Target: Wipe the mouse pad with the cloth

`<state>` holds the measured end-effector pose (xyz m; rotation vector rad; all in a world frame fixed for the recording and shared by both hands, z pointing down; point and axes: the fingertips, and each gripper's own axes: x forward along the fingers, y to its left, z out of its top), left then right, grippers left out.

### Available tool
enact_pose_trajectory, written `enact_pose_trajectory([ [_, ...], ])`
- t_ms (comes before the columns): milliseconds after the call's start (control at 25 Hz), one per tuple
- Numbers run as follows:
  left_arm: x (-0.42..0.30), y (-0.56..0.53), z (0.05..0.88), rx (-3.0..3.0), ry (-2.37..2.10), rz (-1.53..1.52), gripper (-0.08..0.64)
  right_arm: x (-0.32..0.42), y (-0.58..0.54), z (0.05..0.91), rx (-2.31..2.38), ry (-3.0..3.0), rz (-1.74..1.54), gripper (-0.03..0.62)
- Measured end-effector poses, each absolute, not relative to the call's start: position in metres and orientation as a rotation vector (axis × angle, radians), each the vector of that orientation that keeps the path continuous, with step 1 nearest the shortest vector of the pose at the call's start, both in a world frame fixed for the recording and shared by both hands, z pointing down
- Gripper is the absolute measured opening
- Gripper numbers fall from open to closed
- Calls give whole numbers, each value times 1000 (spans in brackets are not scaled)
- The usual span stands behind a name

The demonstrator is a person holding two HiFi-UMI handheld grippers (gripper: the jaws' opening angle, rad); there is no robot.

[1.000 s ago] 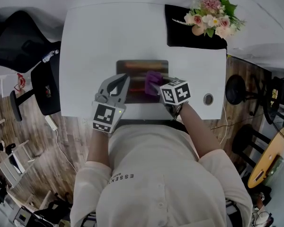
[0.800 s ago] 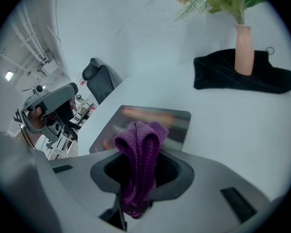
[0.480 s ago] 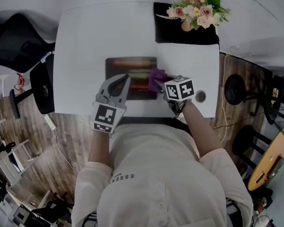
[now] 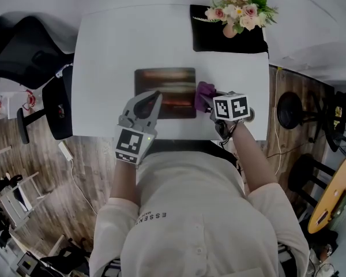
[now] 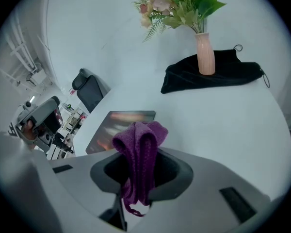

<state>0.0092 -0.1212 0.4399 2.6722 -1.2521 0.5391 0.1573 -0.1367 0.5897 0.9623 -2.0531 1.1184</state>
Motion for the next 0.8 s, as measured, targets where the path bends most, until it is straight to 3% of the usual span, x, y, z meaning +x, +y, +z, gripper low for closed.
enact_pose_trajectory([
  [800, -139, -83, 462, 2586, -1260, 584, 2, -55, -73, 580, 704, -2166, 1130, 112],
])
